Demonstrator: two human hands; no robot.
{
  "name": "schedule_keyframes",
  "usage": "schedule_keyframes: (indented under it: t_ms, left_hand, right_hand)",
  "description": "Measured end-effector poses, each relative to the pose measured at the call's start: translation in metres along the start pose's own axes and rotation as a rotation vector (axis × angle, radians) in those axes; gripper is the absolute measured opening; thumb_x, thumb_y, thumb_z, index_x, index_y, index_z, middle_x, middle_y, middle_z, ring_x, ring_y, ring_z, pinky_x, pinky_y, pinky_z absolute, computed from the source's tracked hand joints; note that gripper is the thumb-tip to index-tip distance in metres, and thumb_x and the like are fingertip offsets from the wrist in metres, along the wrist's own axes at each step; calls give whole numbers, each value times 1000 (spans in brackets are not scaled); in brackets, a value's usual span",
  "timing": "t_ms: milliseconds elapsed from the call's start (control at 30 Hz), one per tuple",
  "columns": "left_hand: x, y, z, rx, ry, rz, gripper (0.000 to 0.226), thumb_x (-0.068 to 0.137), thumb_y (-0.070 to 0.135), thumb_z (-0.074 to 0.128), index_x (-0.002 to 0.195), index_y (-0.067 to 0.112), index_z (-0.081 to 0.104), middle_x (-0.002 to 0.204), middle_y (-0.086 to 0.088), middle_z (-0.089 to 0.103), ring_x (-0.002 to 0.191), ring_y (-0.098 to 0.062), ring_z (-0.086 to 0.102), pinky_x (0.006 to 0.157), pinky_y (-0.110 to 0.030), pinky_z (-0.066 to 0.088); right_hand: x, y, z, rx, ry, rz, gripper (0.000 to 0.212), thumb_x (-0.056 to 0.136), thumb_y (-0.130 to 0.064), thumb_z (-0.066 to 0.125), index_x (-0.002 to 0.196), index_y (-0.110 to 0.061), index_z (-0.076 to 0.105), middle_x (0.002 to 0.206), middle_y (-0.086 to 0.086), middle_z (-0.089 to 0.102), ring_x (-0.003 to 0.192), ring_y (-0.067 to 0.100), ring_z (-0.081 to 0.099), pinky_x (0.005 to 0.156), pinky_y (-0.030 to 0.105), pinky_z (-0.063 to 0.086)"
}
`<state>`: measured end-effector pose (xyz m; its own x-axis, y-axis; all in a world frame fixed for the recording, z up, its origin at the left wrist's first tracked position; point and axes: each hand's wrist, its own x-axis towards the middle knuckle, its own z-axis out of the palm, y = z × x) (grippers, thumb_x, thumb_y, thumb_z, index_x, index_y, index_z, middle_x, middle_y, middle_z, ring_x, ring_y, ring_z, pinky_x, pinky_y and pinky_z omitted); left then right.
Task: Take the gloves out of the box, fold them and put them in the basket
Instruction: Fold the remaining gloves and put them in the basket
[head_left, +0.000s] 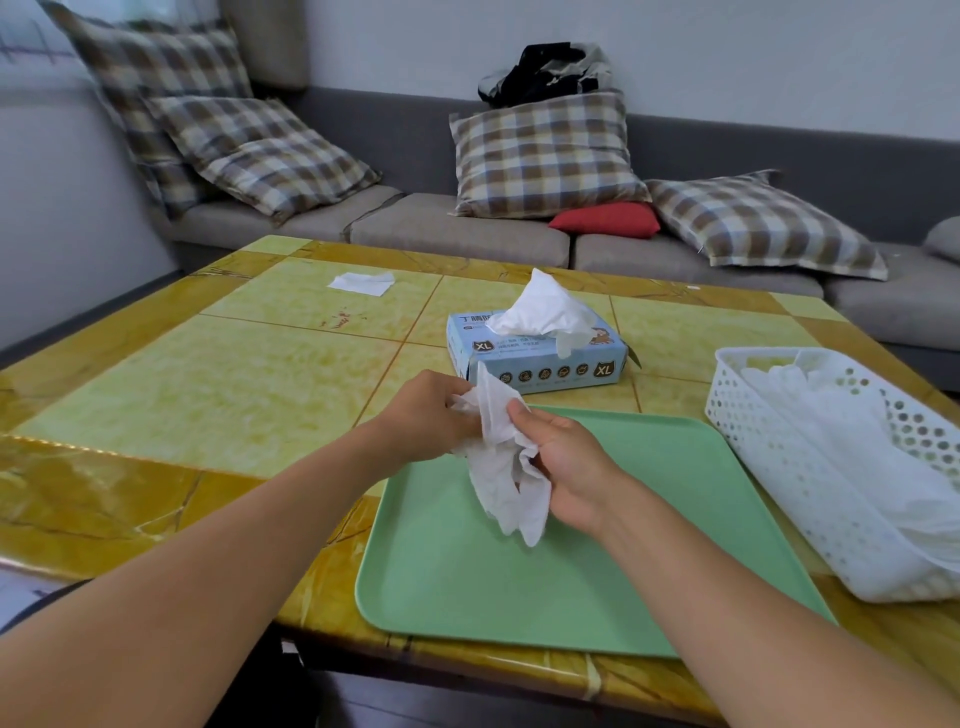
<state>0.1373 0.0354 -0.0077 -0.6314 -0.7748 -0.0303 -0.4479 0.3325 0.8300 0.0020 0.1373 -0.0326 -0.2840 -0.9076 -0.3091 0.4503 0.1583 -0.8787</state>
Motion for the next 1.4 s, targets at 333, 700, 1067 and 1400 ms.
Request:
schedule_keyframes:
  t_ms: [333,700,1067,1400]
  left_hand:
    - [12,-22,-12,636,87,-2,28,84,-3,50,105,11,63,95,-11,65,80,-28,61,59,-35,51]
    - [-11,3,-1,790,110,152,88,74,72,19,144,25,46,143,-5,49,131,-28,43,105,-47,39]
    - [-25,78,94,-447,-198,114,51,81,49,77,127,31,62,120,5,72,110,-17,69,99,-46,54]
    - [-24,77,83,-669,-327,12,28,101,20,51,118,6,69,119,-20,70,101,-27,65,85,-38,53]
  right_hand:
    - [-38,-64,-60,70,-31,18,46,99,-29,56,135,0,59,133,18,64,110,31,66,87,45,58]
    - [-86,-83,-85,156,7,47,54,105,-42,37,136,-4,59,130,16,67,112,27,66,89,42,51]
    - [-95,-72,-79,248,-170,-33,64,96,-42,39,144,0,51,132,21,55,119,32,47,117,51,31]
    - [-99,-99,-99,-622,33,-186,58,69,-43,83,122,-24,67,117,-1,73,112,14,68,103,40,52]
